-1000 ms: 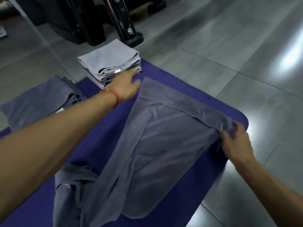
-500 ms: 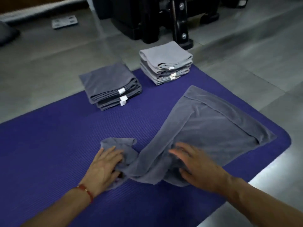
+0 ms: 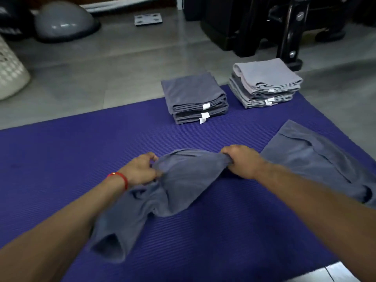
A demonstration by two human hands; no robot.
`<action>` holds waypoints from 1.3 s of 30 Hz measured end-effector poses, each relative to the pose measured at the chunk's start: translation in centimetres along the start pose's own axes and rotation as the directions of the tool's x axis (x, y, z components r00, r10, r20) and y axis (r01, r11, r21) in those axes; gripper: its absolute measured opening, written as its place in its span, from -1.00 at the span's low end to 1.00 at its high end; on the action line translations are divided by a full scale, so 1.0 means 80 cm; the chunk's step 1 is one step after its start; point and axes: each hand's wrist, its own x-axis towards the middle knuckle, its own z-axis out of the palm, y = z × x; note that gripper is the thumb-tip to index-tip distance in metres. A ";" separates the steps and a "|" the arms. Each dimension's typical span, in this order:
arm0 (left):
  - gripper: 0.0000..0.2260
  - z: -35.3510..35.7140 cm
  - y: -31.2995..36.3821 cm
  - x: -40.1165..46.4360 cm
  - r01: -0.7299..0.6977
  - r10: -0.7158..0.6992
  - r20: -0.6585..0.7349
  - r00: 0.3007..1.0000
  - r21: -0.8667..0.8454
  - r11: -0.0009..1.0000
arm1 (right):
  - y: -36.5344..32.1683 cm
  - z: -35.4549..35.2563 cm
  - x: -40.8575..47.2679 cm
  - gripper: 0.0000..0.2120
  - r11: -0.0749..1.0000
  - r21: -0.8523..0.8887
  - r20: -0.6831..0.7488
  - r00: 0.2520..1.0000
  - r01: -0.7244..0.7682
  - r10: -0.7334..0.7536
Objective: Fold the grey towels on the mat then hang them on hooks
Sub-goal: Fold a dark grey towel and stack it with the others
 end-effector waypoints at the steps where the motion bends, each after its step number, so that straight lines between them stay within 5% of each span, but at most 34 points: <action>1: -0.76 0.011 -0.018 -0.001 0.034 -0.036 0.025 0.999 0.080 0.996 | -0.003 0.007 -0.002 -0.64 0.995 -0.097 0.115 0.993 -0.017 0.028; 3: -0.60 0.037 -0.058 -0.016 0.105 -0.115 0.057 0.992 0.147 0.983 | -0.008 0.025 -0.013 -0.37 0.974 -0.226 0.258 0.965 0.028 0.032; 5: -0.33 0.060 -0.100 -0.038 0.145 -0.145 -0.004 0.989 0.121 0.982 | -0.010 0.046 -0.027 -0.28 0.961 -0.266 0.266 0.964 0.078 -0.004; 7: -0.07 0.079 -0.130 -0.061 0.094 -0.091 -0.023 0.996 0.325 0.941 | -0.010 0.064 -0.039 -0.27 0.947 -0.303 0.225 0.974 0.109 -0.040; 10: -0.21 0.096 -0.149 -0.078 -0.038 0.059 -0.019 0.998 0.553 0.832 | -0.006 0.076 -0.045 -0.27 0.918 -0.375 0.146 0.986 0.130 -0.080; 13: -0.73 0.077 -0.153 -0.063 -0.021 0.080 -0.239 0.968 0.240 0.970 | -0.005 0.069 -0.035 -0.40 0.909 -0.399 0.062 0.993 0.121 -0.105; 15: -0.84 0.038 -0.145 -0.043 0.073 -0.113 -0.348 0.931 -0.127 0.989 | -0.005 0.059 -0.025 -0.59 0.909 -0.407 -0.007 0.995 0.088 -0.099; 18: -0.67 -0.021 -0.144 -0.024 0.175 -0.447 -0.375 0.812 -0.574 0.800 | -0.011 0.053 -0.010 -0.68 0.918 -0.395 -0.176 0.978 0.037 -0.115; 20: -0.56 -0.036 -0.157 -0.027 0.169 -0.551 -0.291 0.782 -0.752 0.638 | -0.025 0.060 -0.004 -0.61 0.934 -0.339 -0.239 0.950 0.113 -0.201; 26: -0.63 0.041 -0.183 -0.079 0.238 -0.473 -0.159 0.867 -0.702 0.671 | -0.132 0.076 0.026 -0.61 0.881 -0.210 -0.128 0.881 0.425 -0.456; 31: -0.46 0.053 -0.211 -0.110 0.195 -0.309 -0.026 0.951 -0.724 0.661 | -0.244 0.096 0.079 -0.58 0.771 -0.197 0.040 0.790 0.606 -0.611; 36: -0.57 0.054 -0.228 -0.121 0.108 -0.259 -0.085 0.962 -0.752 0.650 | -0.323 0.124 0.131 -0.65 0.658 -0.312 0.328 0.728 0.685 -0.602; 39: -0.59 0.059 -0.232 -0.118 0.114 -0.252 -0.071 0.965 -0.751 0.650 | -0.333 0.130 0.141 -0.58 0.707 -0.231 0.298 0.741 0.668 -0.602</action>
